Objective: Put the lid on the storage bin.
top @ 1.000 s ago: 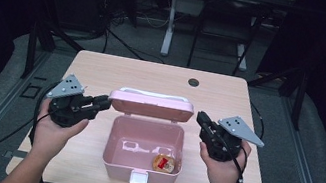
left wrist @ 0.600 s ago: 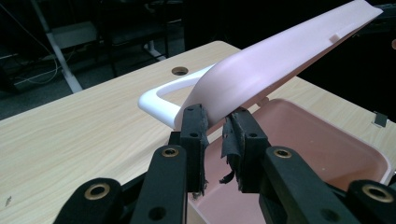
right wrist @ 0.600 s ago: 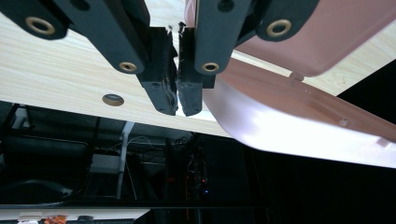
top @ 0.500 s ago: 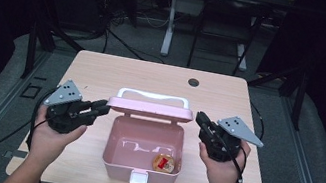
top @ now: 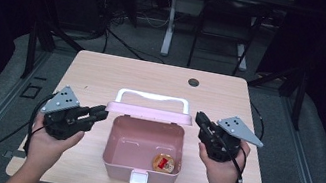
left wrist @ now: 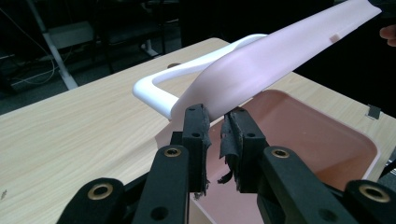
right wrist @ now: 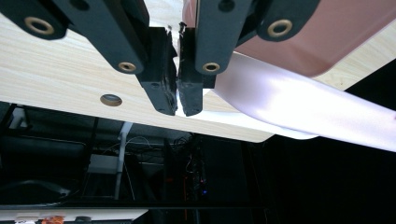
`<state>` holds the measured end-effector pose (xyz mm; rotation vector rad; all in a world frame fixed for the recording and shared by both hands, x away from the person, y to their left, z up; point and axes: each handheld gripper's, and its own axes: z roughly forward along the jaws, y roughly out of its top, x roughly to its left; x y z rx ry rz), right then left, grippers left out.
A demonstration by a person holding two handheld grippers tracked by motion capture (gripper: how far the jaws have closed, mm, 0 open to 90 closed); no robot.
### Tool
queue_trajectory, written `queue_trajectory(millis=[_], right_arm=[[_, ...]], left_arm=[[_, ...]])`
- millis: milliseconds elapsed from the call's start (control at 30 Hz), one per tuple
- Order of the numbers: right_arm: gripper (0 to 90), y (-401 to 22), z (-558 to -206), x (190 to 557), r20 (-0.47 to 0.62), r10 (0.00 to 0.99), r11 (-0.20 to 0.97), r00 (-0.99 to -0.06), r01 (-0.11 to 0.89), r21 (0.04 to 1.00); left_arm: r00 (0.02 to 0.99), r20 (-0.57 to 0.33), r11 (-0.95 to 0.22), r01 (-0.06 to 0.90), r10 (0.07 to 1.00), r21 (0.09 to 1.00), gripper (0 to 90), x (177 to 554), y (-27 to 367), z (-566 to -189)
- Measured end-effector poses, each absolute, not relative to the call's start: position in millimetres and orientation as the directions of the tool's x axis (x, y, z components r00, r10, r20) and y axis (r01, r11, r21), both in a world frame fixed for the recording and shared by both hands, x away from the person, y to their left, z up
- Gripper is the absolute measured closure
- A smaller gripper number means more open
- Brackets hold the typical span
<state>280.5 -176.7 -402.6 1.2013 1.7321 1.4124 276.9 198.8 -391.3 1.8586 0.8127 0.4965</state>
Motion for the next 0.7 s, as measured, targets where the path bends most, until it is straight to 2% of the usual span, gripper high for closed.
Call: queue_trajectory(millis=[700], right_arm=[[83.8,-175,-403,280,0.097,0.899,0.031,-0.428,0.283,0.959]], left_arm=[[0.698,-0.044,-0.268,0.331,0.715,0.905,74.7,265,201,-404]])
